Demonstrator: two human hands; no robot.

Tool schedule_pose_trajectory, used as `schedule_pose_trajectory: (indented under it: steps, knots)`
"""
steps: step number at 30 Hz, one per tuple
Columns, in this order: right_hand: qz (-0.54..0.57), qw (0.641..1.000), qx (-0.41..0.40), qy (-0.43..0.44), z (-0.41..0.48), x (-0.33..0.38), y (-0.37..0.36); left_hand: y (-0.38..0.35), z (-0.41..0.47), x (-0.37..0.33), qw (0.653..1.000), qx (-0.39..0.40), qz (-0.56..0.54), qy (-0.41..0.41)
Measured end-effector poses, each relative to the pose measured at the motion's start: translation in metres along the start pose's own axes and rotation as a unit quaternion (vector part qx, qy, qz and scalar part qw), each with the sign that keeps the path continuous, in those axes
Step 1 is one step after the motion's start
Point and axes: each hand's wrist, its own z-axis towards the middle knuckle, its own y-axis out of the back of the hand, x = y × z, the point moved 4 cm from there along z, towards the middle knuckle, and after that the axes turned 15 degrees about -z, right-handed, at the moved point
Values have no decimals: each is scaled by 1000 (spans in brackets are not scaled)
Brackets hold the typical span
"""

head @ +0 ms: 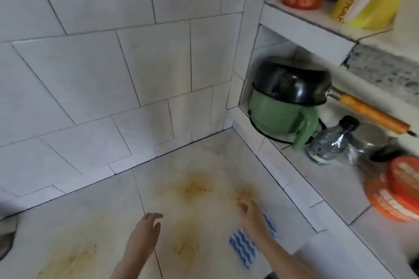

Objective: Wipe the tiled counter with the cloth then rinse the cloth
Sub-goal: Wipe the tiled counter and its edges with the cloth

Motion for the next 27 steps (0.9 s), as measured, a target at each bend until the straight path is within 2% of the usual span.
schedule_pose_trajectory:
  steps: [3, 9, 12, 14, 19, 23, 25, 27]
  knots:
    - [-30, 993, -103, -54, -14, -22, 3, -5, 11, 6, 999, -50, 17, -6]
    - [-126, 985, -99, -69, -23, -51, -44, -28, 24, 22, 988, -92, 105, -66]
    - [-208, 967, -121, -84, -22, -49, -59, -38, 24, 37, 984, -112, 115, -79]
    - [-210, 964, -125, -101, -24, -54, -66, -43, 21, 50, 983, -119, 112, -79]
    - [-327, 934, -137, -36, 4, -81, -58, -51, 23, 64, 986, -90, 114, -87]
    - [-395, 908, -136, -45, 48, -121, -28, -54, 24, 68, 985, -89, 108, -96]
    - [-386, 910, -143, -44, 65, -120, -19, -54, 24, 68, 984, -93, 116, -103]
    - [-364, 921, -140, 0, 75, -94, -26, -54, 23, 68, 981, -94, 127, -109]
